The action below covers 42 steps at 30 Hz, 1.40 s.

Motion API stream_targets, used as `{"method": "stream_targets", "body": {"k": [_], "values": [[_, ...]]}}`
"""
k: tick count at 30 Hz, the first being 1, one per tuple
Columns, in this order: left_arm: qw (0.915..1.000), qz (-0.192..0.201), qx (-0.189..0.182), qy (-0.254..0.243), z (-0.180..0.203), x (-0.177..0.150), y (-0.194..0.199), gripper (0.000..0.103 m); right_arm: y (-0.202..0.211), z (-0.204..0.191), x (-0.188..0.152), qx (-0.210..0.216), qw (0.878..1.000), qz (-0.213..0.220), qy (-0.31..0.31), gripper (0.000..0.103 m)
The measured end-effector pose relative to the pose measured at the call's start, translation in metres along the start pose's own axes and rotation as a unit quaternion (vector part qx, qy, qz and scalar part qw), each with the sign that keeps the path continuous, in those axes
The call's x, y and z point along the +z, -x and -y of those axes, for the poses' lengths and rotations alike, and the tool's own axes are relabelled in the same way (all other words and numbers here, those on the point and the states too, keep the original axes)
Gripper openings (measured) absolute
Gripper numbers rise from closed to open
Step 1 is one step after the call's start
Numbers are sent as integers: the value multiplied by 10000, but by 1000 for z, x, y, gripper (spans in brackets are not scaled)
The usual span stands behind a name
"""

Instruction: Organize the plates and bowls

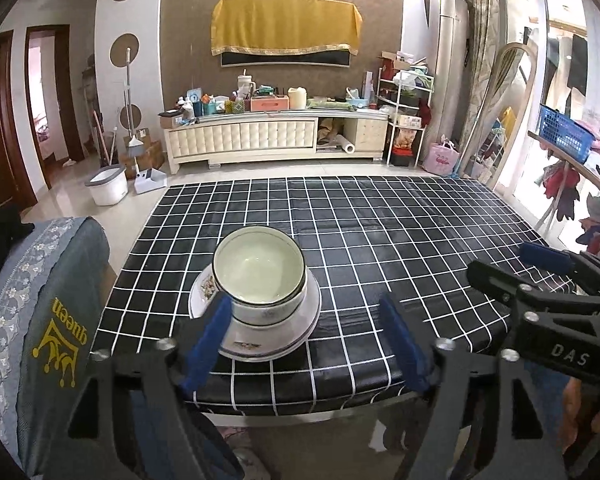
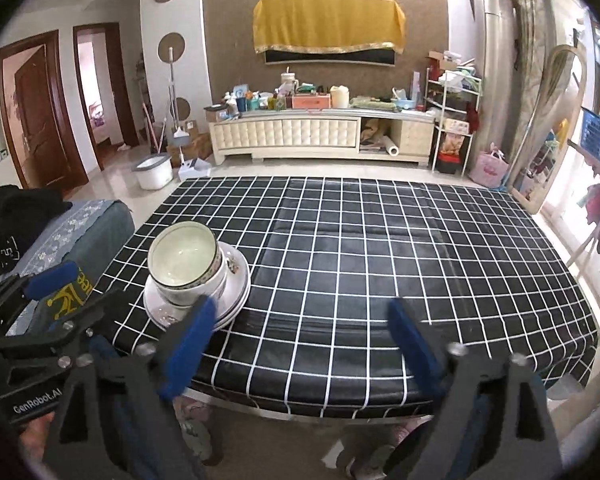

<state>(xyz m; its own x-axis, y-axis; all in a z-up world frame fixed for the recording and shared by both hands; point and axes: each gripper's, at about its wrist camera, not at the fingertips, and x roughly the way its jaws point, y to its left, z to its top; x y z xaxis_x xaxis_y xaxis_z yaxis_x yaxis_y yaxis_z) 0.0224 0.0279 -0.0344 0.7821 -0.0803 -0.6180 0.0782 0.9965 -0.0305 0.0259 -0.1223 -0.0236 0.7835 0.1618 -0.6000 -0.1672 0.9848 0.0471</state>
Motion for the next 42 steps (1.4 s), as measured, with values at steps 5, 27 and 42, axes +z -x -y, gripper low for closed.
{"method": "stream_targets", "body": {"k": [5, 27, 42], "values": [[9999, 74, -56, -71, 7, -5, 16, 77, 17, 1, -4, -112, 9997, 216, 75, 99], [9989, 408, -85, -192, 27, -15, 50, 77, 45, 7, -18, -279, 9982, 520, 44, 103], [9985, 482, -46, -248, 30, -17, 56, 77, 50, 8, -19, -229, 9989, 415, 1, 103]]}}
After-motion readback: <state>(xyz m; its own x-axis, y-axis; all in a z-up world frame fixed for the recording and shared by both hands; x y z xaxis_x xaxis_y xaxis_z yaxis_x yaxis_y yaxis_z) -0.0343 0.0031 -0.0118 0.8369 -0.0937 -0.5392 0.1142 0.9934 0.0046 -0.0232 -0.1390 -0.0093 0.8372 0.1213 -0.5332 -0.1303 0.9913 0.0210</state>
